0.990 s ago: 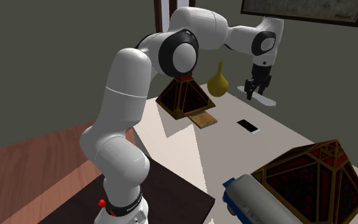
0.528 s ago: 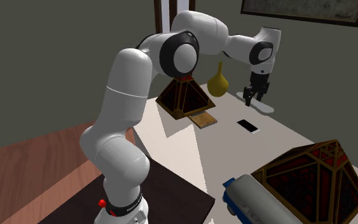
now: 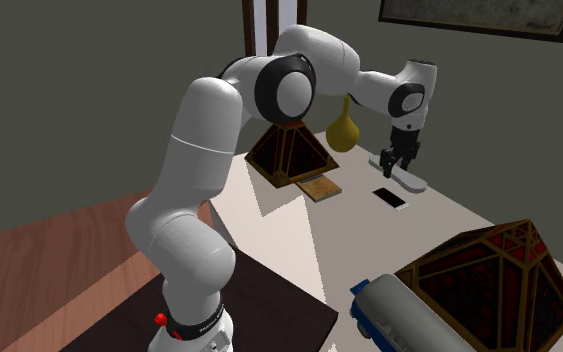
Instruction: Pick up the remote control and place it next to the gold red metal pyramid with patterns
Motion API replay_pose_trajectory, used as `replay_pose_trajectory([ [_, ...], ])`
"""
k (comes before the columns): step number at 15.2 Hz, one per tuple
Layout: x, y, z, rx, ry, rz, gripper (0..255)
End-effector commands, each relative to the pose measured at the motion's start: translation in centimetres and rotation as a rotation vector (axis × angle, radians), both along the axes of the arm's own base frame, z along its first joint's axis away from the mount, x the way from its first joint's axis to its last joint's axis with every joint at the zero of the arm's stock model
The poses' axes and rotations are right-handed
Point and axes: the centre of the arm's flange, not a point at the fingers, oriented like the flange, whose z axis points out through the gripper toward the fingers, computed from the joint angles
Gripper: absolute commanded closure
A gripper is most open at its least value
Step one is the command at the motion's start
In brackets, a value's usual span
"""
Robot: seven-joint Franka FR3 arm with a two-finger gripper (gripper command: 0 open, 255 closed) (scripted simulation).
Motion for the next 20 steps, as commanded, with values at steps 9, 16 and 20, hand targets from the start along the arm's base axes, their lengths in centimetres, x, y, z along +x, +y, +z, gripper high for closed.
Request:
replay_pose_trajectory([
  [9, -0.1, 0.0, -5.3, 0.000, -0.001, 0.000, 255],
  [16, -0.1, 0.0, -9.0, 0.000, -0.001, 0.000, 255],
  [20, -0.1, 0.0, -11.1, 0.000, -0.001, 0.000, 255],
])
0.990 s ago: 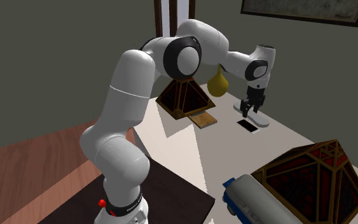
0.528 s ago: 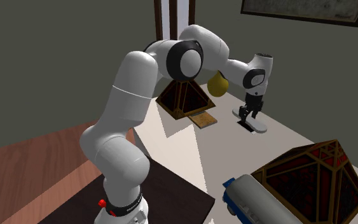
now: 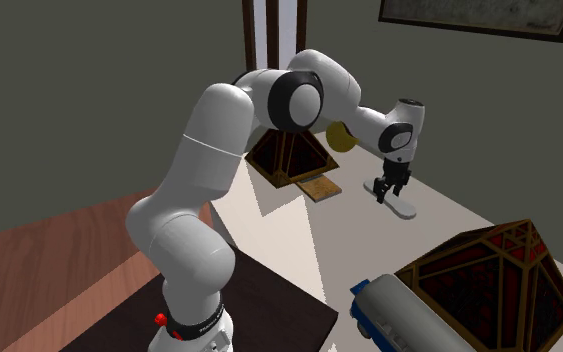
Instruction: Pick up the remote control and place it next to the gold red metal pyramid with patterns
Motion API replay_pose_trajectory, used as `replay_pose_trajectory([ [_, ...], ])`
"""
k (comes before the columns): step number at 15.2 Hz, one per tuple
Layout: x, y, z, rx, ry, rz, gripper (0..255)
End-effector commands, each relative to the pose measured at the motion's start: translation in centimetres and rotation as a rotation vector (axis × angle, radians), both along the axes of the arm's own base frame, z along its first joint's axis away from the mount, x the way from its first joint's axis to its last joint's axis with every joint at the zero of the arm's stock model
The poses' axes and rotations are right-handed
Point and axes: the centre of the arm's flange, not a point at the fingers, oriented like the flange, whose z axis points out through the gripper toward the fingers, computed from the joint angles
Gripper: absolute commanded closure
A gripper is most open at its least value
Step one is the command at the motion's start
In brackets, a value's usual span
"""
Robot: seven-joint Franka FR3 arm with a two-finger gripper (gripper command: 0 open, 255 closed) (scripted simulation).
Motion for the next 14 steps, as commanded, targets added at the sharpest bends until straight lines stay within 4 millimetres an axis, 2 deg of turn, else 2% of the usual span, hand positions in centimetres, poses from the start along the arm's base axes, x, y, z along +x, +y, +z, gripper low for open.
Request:
replay_pose_trajectory([
  [1, 0.0, 0.0, -1.1, 0.000, -0.001, 0.000, 255],
  [14, 0.0, 0.0, -7.9, 0.000, -0.001, 0.000, 255],
])
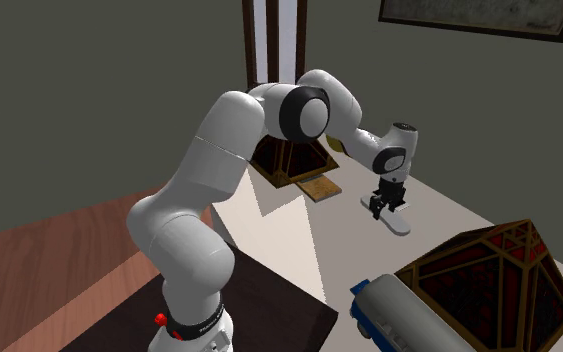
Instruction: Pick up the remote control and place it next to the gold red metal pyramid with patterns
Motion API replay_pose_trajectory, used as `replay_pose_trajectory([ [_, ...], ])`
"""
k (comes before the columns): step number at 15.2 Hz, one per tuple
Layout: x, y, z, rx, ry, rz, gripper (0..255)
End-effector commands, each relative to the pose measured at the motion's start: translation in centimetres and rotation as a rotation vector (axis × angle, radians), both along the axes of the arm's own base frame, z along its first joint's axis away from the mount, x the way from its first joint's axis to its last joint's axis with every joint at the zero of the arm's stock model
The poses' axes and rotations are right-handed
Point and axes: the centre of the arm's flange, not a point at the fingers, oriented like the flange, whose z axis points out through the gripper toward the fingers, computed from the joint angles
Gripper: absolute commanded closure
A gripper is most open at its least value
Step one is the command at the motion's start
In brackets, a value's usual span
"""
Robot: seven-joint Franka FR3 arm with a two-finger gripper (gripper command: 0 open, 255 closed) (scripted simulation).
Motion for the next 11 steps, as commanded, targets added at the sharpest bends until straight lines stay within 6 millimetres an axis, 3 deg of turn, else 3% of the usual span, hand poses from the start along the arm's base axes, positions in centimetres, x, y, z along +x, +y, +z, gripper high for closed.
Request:
replay_pose_trajectory([
  [1, 0.0, 0.0, -1.1, 0.000, -0.001, 0.000, 255],
  [11, 0.0, 0.0, -6.3, 0.000, -0.001, 0.000, 255],
])
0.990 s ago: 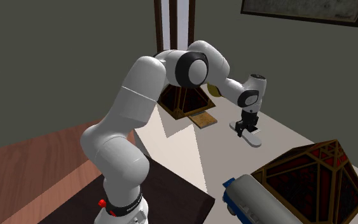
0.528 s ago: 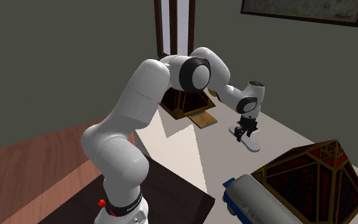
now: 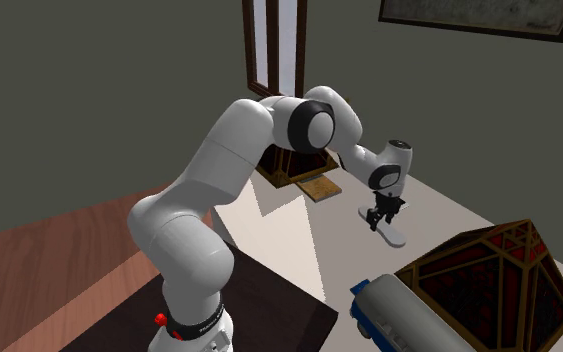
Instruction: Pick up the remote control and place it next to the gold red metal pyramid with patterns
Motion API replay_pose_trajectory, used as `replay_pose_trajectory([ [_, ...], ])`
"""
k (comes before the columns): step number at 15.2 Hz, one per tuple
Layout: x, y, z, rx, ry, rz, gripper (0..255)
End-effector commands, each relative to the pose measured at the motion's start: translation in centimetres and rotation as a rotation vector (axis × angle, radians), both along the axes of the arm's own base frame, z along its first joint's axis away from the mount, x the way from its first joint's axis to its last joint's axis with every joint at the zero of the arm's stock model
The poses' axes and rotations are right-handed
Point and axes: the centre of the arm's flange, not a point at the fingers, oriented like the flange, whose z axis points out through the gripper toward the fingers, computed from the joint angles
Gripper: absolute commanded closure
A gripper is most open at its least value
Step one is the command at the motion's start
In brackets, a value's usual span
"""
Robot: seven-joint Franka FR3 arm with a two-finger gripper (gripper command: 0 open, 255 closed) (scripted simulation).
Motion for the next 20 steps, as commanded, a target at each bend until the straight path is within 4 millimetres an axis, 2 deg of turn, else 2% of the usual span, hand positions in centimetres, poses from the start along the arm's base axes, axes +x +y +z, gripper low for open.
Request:
replay_pose_trajectory([
  [1, 0.0, 0.0, -0.5, 0.000, -0.001, 0.000, 255],
  [7, 0.0, 0.0, -0.5, 0.000, -0.001, 0.000, 255],
  [8, 0.0, 0.0, -0.5, 0.000, -0.001, 0.000, 0],
  [13, 0.1, 0.0, -0.5, 0.000, -0.001, 0.000, 0],
  [17, 0.0, 0.1, 4.5, 0.000, -0.001, 0.000, 0],
  [20, 0.0, 0.1, 4.5, 0.000, -0.001, 0.000, 0],
])
